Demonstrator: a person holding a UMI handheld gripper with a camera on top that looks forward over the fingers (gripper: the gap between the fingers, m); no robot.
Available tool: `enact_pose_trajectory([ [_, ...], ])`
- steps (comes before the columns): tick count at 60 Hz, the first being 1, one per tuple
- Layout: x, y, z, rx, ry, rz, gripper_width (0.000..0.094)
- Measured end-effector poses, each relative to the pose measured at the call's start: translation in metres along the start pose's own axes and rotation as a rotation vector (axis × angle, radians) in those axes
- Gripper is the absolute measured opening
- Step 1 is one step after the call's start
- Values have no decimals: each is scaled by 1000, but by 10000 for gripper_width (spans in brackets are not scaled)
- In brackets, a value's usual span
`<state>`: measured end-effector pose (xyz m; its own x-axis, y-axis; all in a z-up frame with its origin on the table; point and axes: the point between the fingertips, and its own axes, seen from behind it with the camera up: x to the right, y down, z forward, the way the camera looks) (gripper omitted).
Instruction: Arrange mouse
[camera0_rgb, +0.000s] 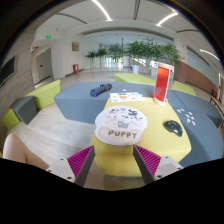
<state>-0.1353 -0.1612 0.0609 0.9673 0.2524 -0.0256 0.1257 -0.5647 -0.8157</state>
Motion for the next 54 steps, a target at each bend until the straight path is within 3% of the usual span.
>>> enact_pose_trajectory([
  [22,60,24,10,-7,59,61,837],
  [39,233,5,31,44,334,35,829],
  [54,271,-3,95,38,253,21,824],
])
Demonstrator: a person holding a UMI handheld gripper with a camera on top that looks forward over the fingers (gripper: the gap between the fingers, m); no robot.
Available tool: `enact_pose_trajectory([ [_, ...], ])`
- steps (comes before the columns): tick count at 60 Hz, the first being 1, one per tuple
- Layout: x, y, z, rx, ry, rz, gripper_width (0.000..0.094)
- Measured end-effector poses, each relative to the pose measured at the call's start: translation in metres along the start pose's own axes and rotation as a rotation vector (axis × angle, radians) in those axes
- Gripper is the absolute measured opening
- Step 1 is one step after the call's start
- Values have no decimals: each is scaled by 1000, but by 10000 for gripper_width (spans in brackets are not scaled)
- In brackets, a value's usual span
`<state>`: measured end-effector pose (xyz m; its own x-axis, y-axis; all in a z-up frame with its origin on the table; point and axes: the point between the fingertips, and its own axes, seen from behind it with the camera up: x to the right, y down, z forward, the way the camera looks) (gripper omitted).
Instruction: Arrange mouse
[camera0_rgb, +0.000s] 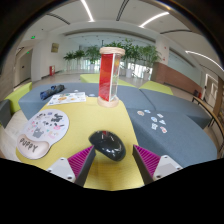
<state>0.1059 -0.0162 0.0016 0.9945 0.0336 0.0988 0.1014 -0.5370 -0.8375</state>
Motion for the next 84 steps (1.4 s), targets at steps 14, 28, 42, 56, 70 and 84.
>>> enact_pose_trajectory([
  [14,1,-17,42,9,-51,23,817],
  [28,6,-30,77,-23,-53,111,568],
  [42,15,-44,57,-11,45,197,445],
  [56,-60,-164,-2,174,-13,280,433],
  [70,-198,-134,13,79,-136,116,429],
  [84,-249,-57,43,-64,-131,31,427],
])
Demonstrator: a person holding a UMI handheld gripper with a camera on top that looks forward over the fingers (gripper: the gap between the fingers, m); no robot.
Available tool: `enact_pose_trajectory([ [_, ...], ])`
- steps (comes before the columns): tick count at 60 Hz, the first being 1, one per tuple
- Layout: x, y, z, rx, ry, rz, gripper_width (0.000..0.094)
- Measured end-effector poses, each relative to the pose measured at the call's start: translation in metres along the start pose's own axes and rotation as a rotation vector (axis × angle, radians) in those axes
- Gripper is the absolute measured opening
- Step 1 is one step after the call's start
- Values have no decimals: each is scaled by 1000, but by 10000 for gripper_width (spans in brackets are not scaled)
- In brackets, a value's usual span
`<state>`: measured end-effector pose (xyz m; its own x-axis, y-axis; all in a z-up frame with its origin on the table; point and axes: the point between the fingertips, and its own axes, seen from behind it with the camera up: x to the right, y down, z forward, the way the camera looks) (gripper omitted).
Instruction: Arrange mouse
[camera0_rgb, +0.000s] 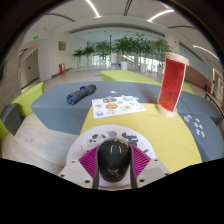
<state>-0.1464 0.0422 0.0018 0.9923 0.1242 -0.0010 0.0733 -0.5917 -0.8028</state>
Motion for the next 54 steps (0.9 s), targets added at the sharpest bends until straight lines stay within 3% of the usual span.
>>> enact_pose_trajectory([
  [3,0,15,6,-40,9,11,436],
  [5,0,9,6,-3,4,27,441],
  [20,1,12,7,-43,-8,-16,527],
  [24,4,11,7,-62,-7,-26,589],
  [29,8,6,-4,-62,0,-46,849],
  [34,7,-3,-29,-57,-4,-57,829],
  [54,-1,-39,-193,96,-62,-8,841],
])
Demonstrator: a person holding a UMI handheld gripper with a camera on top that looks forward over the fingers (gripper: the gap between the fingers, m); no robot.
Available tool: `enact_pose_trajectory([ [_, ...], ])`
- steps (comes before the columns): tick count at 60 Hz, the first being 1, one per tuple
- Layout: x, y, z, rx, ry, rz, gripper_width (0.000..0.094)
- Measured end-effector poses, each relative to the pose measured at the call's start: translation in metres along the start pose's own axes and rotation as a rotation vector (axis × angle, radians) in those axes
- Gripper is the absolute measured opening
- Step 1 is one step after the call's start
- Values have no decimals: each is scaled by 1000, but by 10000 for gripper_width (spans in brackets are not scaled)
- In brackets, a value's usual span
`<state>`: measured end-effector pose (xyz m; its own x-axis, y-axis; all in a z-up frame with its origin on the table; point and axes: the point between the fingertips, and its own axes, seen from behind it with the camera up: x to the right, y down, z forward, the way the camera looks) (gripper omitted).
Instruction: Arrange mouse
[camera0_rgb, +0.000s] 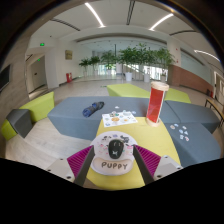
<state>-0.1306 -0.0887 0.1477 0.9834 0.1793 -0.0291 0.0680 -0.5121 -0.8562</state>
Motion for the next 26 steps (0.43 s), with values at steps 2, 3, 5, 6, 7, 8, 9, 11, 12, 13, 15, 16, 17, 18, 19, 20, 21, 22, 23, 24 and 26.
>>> enact_pose_trajectory([
  [2,-2,1,-11,5,-11,9,839],
  [3,-3,3,-18,8,-17,10,838],
  [5,-3,4,-28,10,-25,8,837],
  [6,-2,4,-32,12,-27,5,839],
  [7,-2,5,-36,16,-28,1,838],
  [8,-1,5,-39,18,-27,-7,840],
  [9,1,6,-43,21,-23,-17,841],
  [11,6,7,-51,31,-10,-42,842],
  [12,9,7,-54,38,-2,-57,843],
  [13,13,8,-57,44,6,-67,840],
  [15,18,8,-62,46,11,-65,838],
  [16,21,9,-64,48,16,-65,837],
  [17,24,10,-65,47,22,-66,837],
  [18,27,12,-66,43,29,-64,837],
  [19,31,14,-67,39,35,-62,835],
  [20,35,17,-66,40,42,-60,841],
  [21,39,17,-67,42,50,-61,840],
  [22,44,17,-67,47,58,-59,841],
  [23,48,17,-67,53,69,-56,841],
  [24,53,16,-67,57,78,-53,839],
  [26,60,17,-67,59,88,-45,841],
])
